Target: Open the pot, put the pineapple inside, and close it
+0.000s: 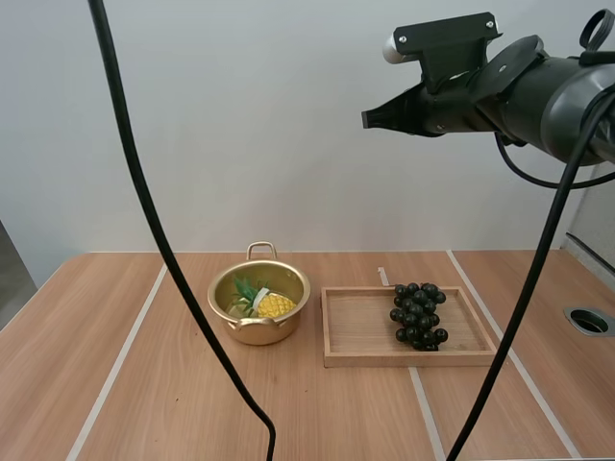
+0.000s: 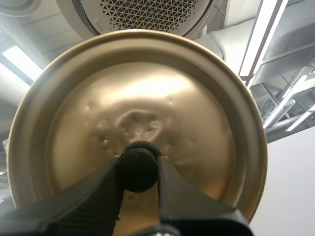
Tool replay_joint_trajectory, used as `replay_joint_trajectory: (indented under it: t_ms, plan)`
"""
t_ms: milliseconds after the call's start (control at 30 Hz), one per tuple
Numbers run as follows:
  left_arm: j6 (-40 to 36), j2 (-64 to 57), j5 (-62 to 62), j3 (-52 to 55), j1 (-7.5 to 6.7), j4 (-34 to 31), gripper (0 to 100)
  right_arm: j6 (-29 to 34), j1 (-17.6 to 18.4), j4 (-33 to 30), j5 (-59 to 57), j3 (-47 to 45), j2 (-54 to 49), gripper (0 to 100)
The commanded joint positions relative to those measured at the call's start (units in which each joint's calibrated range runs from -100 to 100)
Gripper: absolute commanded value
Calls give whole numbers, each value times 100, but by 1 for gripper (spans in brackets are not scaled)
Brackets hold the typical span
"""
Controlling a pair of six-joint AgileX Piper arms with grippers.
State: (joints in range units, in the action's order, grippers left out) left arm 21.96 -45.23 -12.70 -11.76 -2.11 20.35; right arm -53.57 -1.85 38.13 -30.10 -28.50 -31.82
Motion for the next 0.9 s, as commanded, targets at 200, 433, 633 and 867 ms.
replay_joint_trajectory:
  t_ms: [200,433,633,867]
  plan:
    - [11,-71,52,-18,-4,8,0,-3,-26,105,108,8,-83,0]
    - [11,36,-1948,-18,-4,8,0,-10,-26,44,-2,-34,-39,0]
    - [-21,549,-3739,-18,-4,0,0,-10,-26,-359,-729,-34,-39,0]
    - [-252,1167,-5537,-18,-4,-351,0,154,-26,-706,-984,-34,-68,0]
